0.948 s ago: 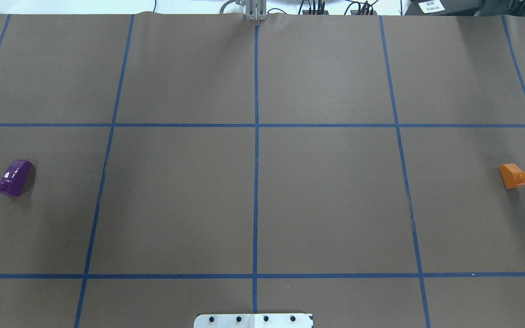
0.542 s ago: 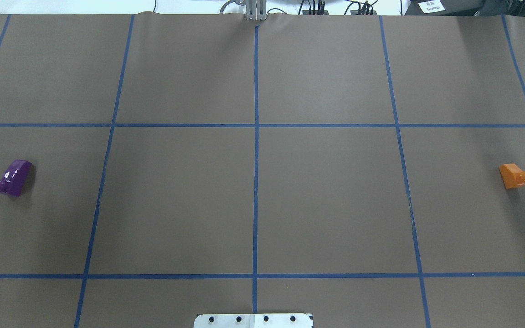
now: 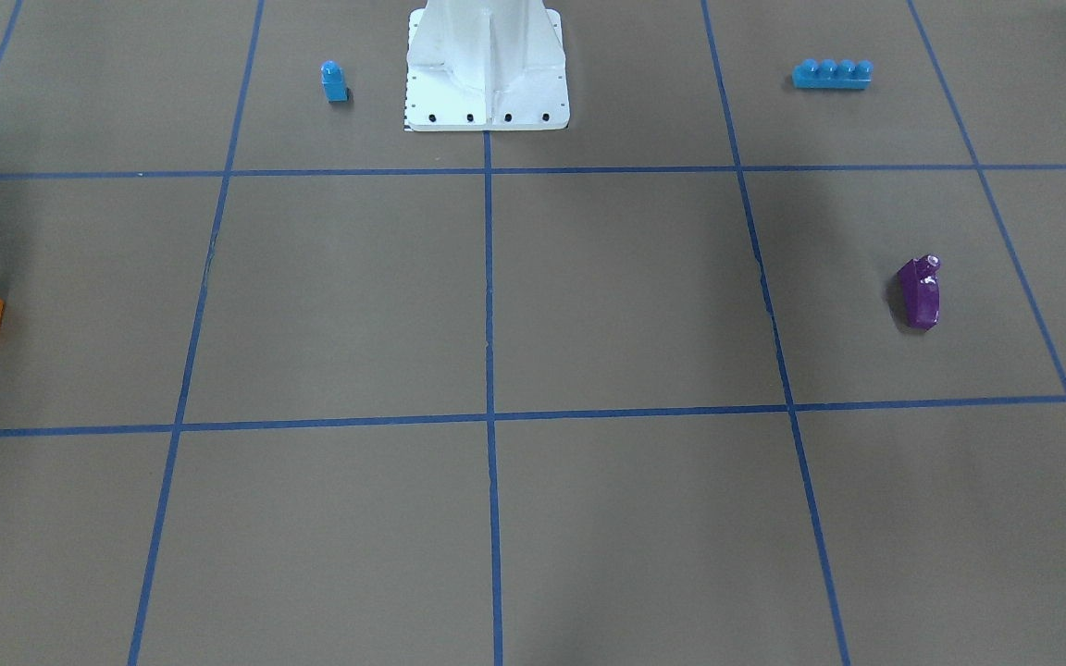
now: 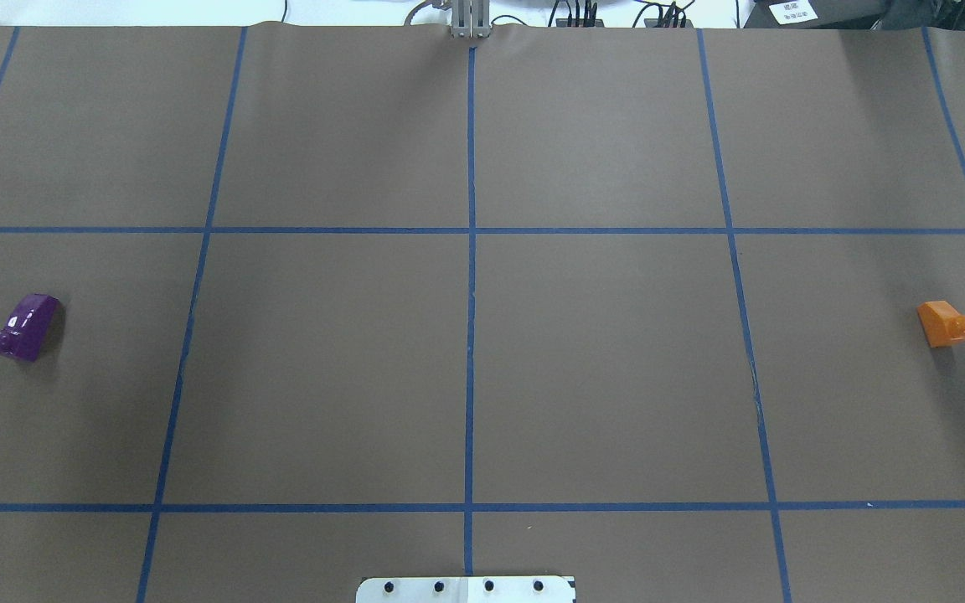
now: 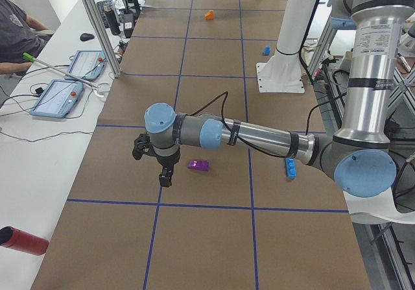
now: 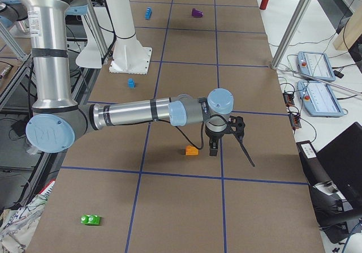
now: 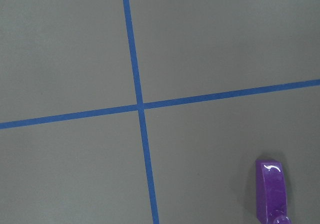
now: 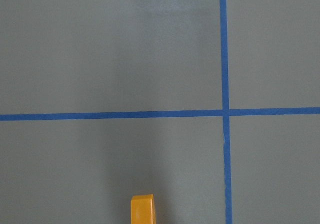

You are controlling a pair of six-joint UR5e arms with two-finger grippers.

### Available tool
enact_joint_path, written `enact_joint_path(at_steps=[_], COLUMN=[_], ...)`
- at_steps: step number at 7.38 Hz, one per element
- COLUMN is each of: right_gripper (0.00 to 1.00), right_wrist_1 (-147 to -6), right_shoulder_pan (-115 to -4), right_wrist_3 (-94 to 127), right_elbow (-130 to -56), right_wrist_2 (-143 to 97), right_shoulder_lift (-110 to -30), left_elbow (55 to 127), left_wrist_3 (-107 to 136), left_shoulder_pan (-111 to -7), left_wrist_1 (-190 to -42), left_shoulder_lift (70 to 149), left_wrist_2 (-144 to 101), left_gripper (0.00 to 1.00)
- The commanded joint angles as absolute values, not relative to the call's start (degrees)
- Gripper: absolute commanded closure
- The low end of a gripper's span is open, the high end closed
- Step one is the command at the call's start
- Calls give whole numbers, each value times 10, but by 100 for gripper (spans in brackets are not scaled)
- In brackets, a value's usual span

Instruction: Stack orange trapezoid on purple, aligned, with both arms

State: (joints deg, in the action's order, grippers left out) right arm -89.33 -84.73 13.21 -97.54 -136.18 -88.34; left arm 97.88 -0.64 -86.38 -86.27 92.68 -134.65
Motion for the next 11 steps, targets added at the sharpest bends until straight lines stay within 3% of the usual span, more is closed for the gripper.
enact_joint_path(at_steps=[1, 4, 8, 11], right_gripper=[0, 0, 0, 0], right_wrist_1=[-893, -893, -893, -893], right_shoulder_pan=[-847, -847, -846, -841], right_wrist_3=[132, 133, 133, 132], right_elbow=[-976, -977, -975, -971], right_wrist_2=[-1361, -1363, -1363, -1363], right_shoulder_lift=[-887, -887, -887, -887], left_elbow=[981, 985, 1002, 972], left_wrist_3=[-6, -4, 211, 221], left_shoulder_pan=[-861, -813, -694, -643], left_wrist_1=[-864, -864, -952, -979], left_shoulder_lift=[923, 923, 916, 914], left_wrist_2=[-1348, -1348, -1341, -1340], left_gripper=[0, 0, 0, 0])
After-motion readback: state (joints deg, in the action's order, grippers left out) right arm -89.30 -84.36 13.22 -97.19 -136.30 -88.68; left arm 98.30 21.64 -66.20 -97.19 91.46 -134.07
